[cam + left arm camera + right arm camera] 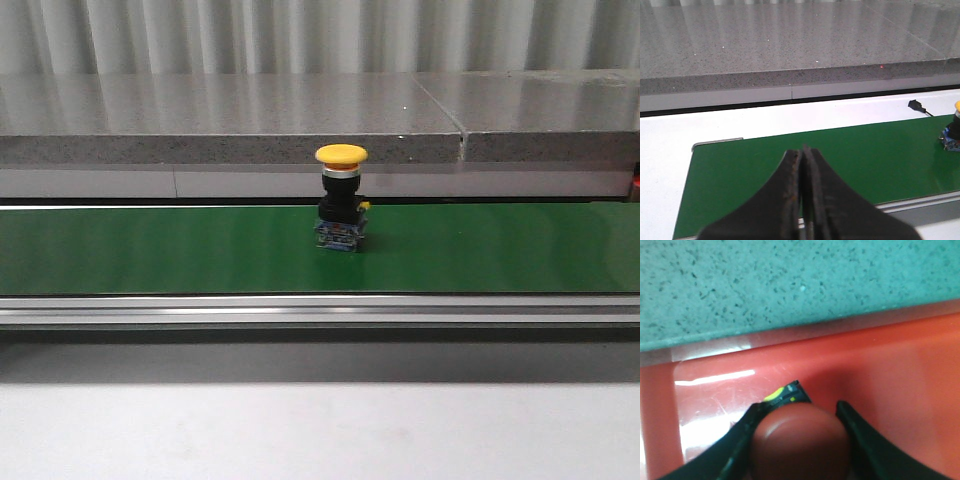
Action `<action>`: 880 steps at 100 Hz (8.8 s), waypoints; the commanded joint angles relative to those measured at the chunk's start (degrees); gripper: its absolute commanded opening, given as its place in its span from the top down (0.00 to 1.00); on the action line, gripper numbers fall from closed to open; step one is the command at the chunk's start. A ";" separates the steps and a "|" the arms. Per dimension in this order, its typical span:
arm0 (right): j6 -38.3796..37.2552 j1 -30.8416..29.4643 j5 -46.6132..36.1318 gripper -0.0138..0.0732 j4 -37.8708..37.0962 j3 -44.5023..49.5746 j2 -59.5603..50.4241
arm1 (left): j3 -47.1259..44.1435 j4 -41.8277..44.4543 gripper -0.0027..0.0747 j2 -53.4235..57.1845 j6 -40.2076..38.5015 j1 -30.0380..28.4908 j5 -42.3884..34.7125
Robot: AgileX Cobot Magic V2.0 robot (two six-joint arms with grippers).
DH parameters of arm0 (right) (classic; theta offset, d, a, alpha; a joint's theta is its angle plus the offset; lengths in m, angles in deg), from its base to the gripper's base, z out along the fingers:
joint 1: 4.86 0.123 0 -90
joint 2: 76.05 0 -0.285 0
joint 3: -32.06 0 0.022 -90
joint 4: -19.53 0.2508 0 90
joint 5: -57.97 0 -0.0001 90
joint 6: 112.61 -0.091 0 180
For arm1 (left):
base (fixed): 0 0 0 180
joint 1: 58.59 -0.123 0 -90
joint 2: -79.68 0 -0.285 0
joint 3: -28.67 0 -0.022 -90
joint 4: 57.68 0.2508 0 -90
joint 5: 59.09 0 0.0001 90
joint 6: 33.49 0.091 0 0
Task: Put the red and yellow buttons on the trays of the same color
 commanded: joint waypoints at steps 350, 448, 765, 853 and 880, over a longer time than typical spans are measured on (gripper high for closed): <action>8.49 32.08 3.13 0.71 5.97 48.20 -40.99 | 1.48 -1.02 0.99 -0.34 0.11 0.34 -4.33; -1.49 -17.56 -0.61 0.71 1.51 65.57 -62.81 | 1.48 -1.05 0.99 -0.34 0.11 0.34 -4.33; -1.95 18.30 -15.53 0.17 2.44 71.40 -83.62 | 1.48 -1.05 0.99 -0.34 0.11 0.34 -4.33; -0.24 23.29 -18.79 0.92 2.39 88.14 -106.88 | 1.48 -1.14 0.99 -0.34 0.11 0.34 -4.33; -0.24 23.29 -18.79 0.92 2.39 88.14 -106.88 | 1.48 -1.14 0.99 -0.34 0.11 0.34 -4.33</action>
